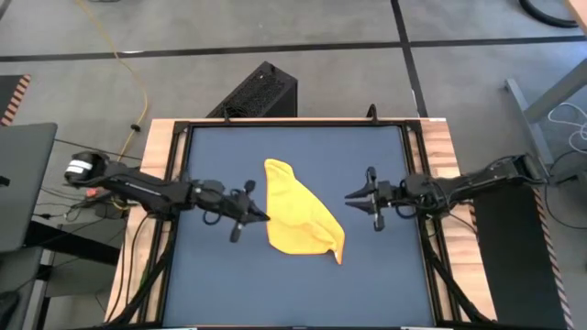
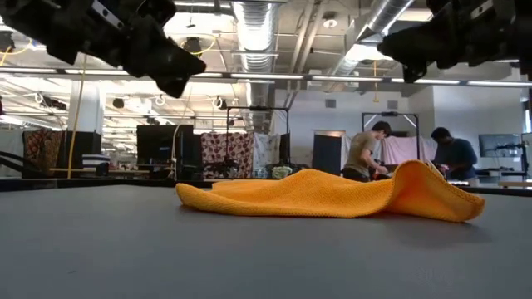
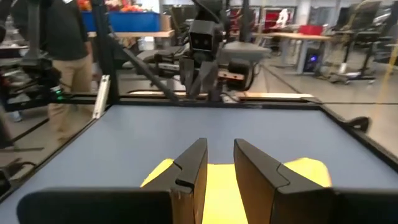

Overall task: Roll towel into tight, uniform cylinder
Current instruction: Roll the orange microfiber towel

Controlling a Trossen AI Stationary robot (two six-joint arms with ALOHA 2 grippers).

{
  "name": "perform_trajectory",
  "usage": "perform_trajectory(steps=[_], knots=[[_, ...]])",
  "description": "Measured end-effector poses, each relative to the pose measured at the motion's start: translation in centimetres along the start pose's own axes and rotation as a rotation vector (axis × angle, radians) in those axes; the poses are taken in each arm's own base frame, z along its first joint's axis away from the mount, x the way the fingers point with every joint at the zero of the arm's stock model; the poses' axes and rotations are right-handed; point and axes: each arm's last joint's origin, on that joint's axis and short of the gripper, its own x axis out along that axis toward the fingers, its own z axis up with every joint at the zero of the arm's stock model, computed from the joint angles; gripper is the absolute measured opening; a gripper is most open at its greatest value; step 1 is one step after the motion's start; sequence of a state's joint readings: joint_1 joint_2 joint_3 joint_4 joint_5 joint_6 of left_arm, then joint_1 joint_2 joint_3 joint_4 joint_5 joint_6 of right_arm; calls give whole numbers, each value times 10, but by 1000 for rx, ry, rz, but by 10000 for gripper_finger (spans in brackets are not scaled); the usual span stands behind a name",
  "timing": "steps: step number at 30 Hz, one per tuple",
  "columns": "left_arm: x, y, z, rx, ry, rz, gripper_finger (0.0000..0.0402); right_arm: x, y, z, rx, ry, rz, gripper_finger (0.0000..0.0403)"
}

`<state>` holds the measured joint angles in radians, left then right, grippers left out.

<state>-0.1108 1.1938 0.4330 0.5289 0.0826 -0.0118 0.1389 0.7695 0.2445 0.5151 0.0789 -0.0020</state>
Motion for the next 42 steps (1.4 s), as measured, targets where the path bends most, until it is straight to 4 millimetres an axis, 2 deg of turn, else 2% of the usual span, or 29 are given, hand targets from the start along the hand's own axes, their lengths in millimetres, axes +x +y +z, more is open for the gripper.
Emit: perform_trajectory(steps=[5, 12, 17, 21, 29, 35, 37, 42], knots=[[27, -14, -6, 90, 70, -63, 14, 21, 14, 2, -8, 68, 63, 108], [60, -31, -19, 214, 177, -101, 81, 57, 23, 1, -31, 162, 47, 108], [71, -38, -28, 245, 347, -137, 122, 81, 26, -3, -58, 211, 50, 108], [76, -37, -33, 246, 417, -140, 131, 95, 29, -8, -109, 243, 56, 108], [84, -35, -54, 330, 518, -152, 128, 116, 29, -16, -143, 285, 54, 108], [93, -30, -59, 443, 577, -86, 123, 117, 30, -26, -153, 337, 58, 108], [93, -30, -57, 465, 621, -79, 104, 118, 30, -25, -157, 329, 58, 108], [102, -29, -34, 477, 635, -49, 13, 110, 29, -16, -168, 346, 61, 108]])
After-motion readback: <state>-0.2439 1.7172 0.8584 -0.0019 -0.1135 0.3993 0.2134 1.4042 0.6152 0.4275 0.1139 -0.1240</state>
